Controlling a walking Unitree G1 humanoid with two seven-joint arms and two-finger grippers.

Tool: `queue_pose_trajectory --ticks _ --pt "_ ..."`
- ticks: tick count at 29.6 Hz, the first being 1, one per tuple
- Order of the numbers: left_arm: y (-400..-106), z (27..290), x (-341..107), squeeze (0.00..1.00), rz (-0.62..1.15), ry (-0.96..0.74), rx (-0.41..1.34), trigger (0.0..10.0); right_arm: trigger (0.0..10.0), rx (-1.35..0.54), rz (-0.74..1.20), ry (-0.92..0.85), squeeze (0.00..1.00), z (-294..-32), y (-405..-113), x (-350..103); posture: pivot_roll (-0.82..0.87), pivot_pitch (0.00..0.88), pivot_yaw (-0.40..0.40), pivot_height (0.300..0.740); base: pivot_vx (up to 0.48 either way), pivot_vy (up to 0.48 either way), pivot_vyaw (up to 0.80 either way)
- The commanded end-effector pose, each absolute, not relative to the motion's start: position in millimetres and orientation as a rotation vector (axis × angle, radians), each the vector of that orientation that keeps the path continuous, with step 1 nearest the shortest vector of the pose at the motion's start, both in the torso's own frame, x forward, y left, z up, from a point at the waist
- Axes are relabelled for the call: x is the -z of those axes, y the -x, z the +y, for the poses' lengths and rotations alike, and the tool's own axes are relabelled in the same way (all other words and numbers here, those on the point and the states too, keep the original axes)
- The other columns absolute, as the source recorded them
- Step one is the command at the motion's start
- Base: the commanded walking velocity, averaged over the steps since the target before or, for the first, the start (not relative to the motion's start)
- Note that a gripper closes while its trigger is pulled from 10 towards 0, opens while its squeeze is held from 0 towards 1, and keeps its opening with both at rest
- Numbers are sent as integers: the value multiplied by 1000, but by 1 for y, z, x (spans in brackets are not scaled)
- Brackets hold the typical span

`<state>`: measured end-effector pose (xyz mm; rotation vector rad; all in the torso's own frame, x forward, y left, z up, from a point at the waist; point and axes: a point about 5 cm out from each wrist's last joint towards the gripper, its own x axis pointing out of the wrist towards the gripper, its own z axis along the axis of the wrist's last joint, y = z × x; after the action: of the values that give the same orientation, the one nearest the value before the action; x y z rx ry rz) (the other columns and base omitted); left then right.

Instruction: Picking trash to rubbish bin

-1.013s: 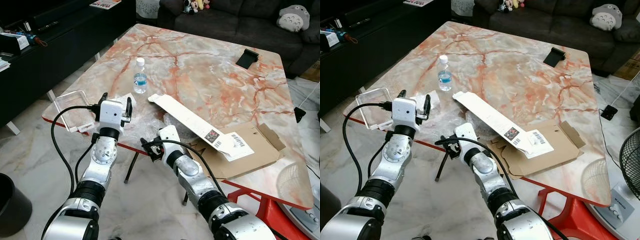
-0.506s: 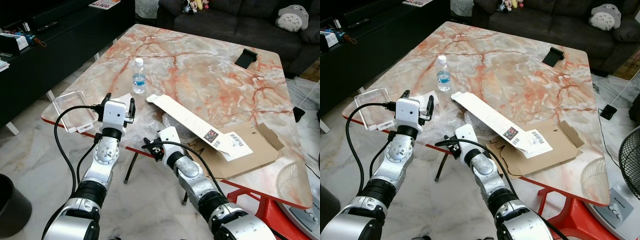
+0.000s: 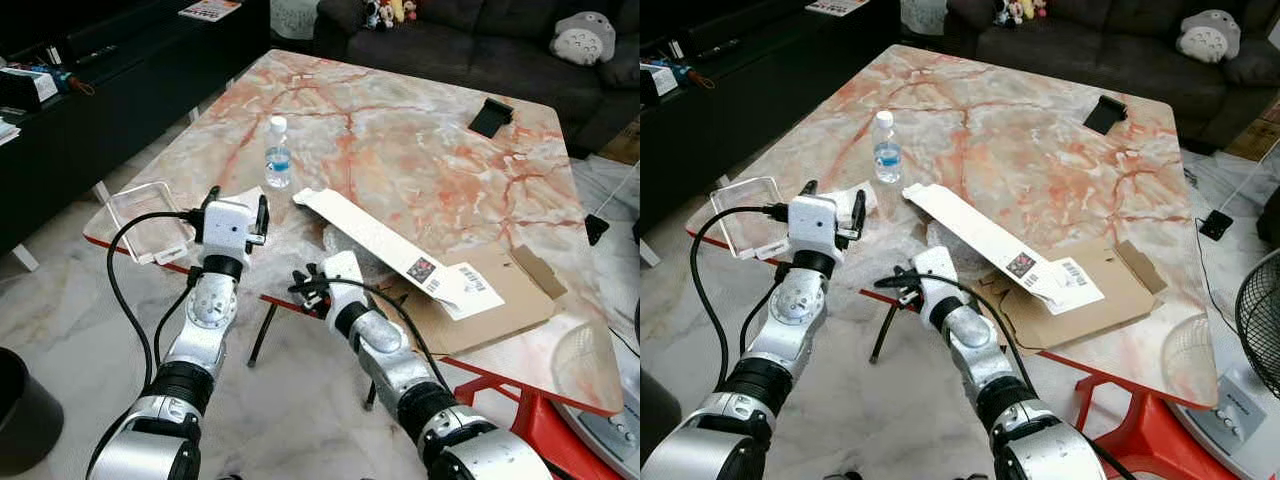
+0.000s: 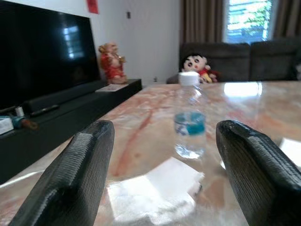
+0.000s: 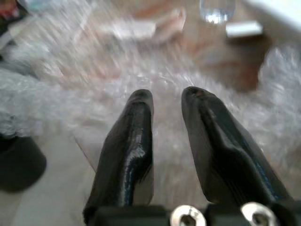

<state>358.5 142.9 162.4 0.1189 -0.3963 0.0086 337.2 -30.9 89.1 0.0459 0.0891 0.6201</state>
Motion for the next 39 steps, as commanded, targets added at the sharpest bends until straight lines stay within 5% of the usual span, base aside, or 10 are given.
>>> queue_pose_trajectory --ticks 1,16,17,20,21,22,25,26,39 --pt "-363 146 -170 0 -401 -66 -28 10000 0 -670 30 -163 0 -5 -335 -108 -50 58 -86 740 0 0 0" --pt "-371 155 -179 0 -404 47 -67 10000 0 -615 -178 -284 0 -33 -354 -168 -63 18 -67 740 0 0 0" --pt "-371 154 -179 0 -400 47 -61 10000 10000 -589 -160 -260 0 -36 -356 -165 -63 18 -67 740 0 0 0" --pt "-371 152 -178 0 -397 48 -55 10000 10000 -551 -114 -236 0 -40 -358 -157 -63 18 -67 740 0 0 0" --pt "-371 151 -178 0 -396 50 -49 10000 10000 -525 -63 -219 78 -43 -358 -149 -63 18 -67 740 0 0 0" --pt "-371 150 -178 0 -395 50 -45 10000 10000 -511 -37 -213 318 -45 -358 -144 -63 18 -67 740 0 0 0" --pt "-372 150 -178 0 -395 49 -41 10000 10000 -499 -11 -213 318 -46 -357 -142 -63 18 -67 740 0 0 0" --pt "-372 150 -177 0 -392 48 -41 10000 10000 -475 26 -216 1000 -47 -357 -136 -62 21 -67 740 0 0 0" --pt "-371 149 -175 0 -385 49 -34 10000 10000 -383 98 -293 1000 -37 -344 -138 -74 28 -68 740 0 0 0"
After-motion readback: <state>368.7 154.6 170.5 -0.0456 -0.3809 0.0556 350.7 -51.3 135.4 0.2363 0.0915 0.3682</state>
